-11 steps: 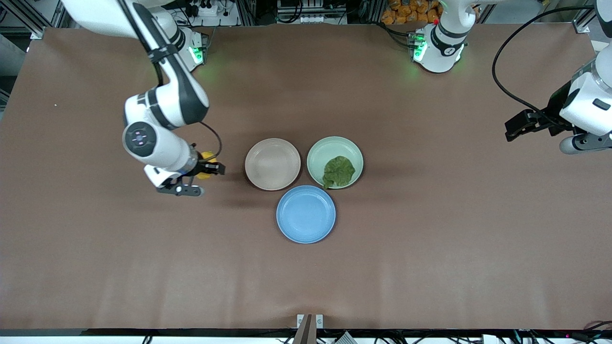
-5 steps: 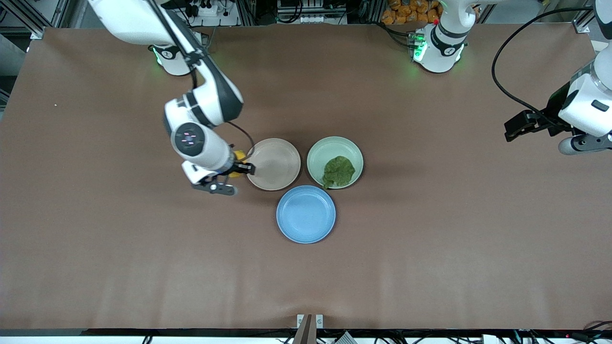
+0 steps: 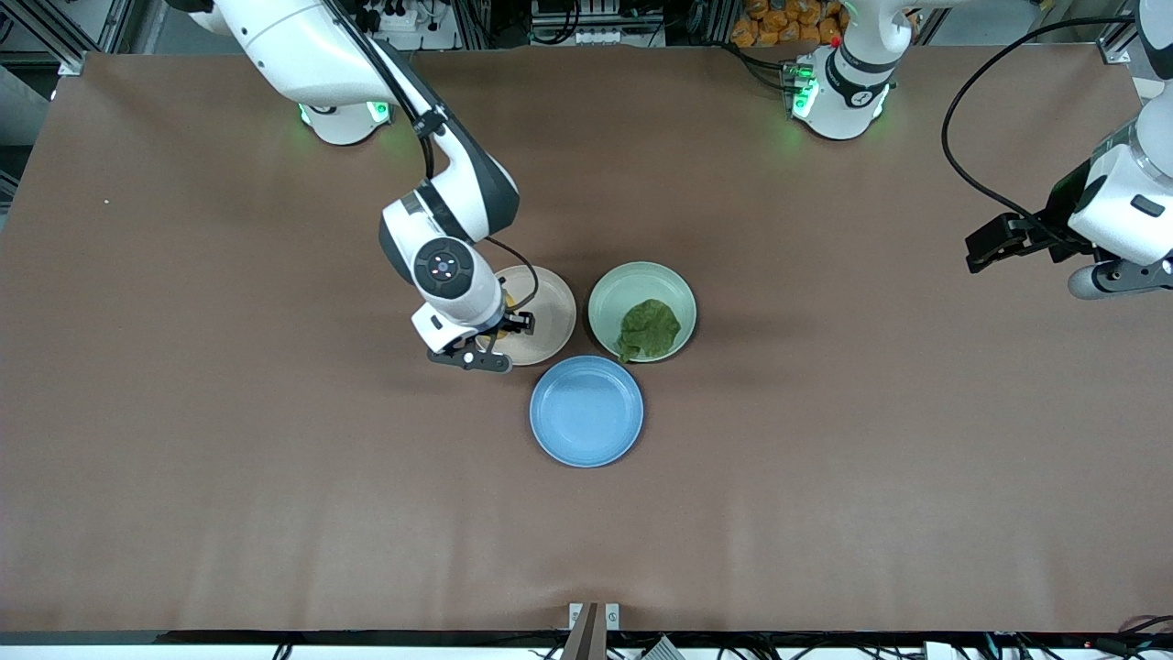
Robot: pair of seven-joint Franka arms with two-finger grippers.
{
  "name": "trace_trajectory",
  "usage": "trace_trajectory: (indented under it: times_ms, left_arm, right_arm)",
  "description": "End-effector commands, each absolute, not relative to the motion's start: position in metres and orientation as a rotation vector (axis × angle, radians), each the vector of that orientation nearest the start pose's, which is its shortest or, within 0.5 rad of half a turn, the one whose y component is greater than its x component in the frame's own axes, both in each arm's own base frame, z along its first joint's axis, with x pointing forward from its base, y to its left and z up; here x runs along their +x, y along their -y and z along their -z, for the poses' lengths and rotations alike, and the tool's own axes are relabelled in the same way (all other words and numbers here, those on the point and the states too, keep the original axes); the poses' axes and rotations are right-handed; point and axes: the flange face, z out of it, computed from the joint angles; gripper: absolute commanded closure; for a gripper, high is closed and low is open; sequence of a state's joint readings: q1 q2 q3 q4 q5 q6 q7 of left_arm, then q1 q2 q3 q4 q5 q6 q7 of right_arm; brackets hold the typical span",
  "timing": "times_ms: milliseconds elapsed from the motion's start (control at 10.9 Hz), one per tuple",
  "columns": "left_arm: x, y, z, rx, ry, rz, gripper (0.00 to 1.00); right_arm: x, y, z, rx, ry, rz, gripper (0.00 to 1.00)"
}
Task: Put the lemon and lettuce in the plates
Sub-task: 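Lift the lemon and carry it over the beige plate with the right gripper, then lower the lemon onto the beige plate and open the right gripper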
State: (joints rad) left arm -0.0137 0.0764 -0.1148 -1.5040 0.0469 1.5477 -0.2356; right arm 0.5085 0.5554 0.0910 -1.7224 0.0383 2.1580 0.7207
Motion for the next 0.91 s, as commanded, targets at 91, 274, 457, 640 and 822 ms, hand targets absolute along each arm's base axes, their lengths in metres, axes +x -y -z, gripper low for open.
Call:
trace_trajectory:
  times_ms: [91, 274, 457, 640, 822]
  left_arm:
    - [0.567, 0.061, -0.619, -3.111, 0.144, -0.019, 0.0]
    - [0.567, 0.06, -0.621, -3.103, 0.168, -0.01, 0.0]
    - [0.566, 0.056, -0.625, -3.102, 0.168, 0.0, 0.0]
    - [0.562, 0.05, -0.626, -3.098, 0.187, -0.024, 0.0]
    - [0.56, 0.05, -0.626, -3.094, 0.197, -0.047, 0.0]
  right_arm:
    - [0.544, -0.389, -0.224, -3.176, -0.291, -0.127, 0.51]
    - [0.539, -0.393, -0.22, -3.182, -0.278, -0.133, 0.5]
    - [0.529, -0.403, -0.211, -3.195, -0.253, -0.146, 0.5]
    - [0.524, -0.408, -0.201, -3.232, -0.246, -0.117, 0.5]
    - [0.522, -0.413, -0.19, -3.219, -0.268, -0.082, 0.5]
